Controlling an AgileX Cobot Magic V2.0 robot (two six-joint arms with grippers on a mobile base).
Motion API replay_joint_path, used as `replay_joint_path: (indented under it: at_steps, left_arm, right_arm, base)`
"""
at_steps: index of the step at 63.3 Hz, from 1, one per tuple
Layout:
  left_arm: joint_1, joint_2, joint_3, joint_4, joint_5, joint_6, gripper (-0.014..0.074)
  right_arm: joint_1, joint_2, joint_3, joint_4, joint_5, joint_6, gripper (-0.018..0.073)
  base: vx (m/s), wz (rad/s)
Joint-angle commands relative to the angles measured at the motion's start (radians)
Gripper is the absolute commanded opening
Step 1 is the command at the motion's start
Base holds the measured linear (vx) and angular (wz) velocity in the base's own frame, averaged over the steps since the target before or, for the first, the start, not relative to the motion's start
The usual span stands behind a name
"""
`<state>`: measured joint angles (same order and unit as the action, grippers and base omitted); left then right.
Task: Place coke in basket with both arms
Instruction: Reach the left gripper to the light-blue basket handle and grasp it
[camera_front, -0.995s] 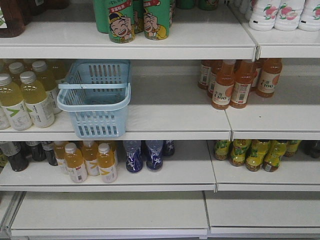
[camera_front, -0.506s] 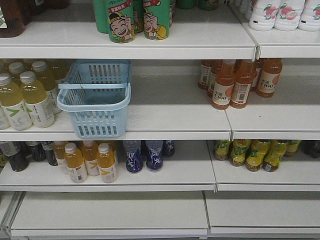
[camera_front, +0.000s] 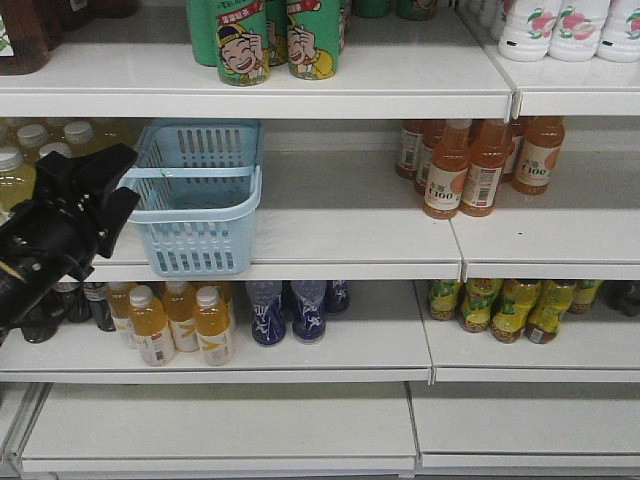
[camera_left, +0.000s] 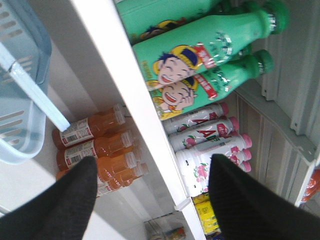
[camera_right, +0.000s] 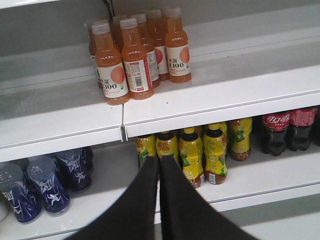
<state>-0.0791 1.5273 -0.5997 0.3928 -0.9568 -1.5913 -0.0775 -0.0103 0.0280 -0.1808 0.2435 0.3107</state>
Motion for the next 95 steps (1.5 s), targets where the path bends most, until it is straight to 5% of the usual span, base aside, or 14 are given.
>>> replay_joint_path:
  at_steps: [1,46,70,82,95]
  left_arm:
    - [-0.004,0.08,-0.092,-0.027,-0.124,-0.02,0.049]
    - [-0.004,0.458,-0.441,-0.106,-0.063,-0.027,0.049]
    - [-0.004,0.55,-0.58,-0.106,-0.034,-0.13,0.0466]
    - [-0.004,0.56,-0.581,-0.073,-0.027,-0.13,0.0342]
    - [-0.004,0.56,-0.581,-0.002,-0.035,-0.13,0.0068]
  right_arm:
    - [-0.007,-0.018,0.011,-0.007,-0.068,-0.001,-0.0002]
    - [-0.007,-0.018,0.011,-0.007,-0.068,-0.001,-0.0002]
    - [-0.007,-0.018,0.011,-0.007,-0.068,-0.001,-0.0002]
    - [-0.007,-0.018,0.011,-0.007,-0.068,-0.001,-0.0002]
    - [-0.007,-0.018,0.011,-0.007,-0.068,-0.001,-0.0002]
  base:
    - [0.0,0.0]
    - [0.0,0.0]
    - [0.0,0.0]
    - [0.0,0.0]
    - [0.0,0.0]
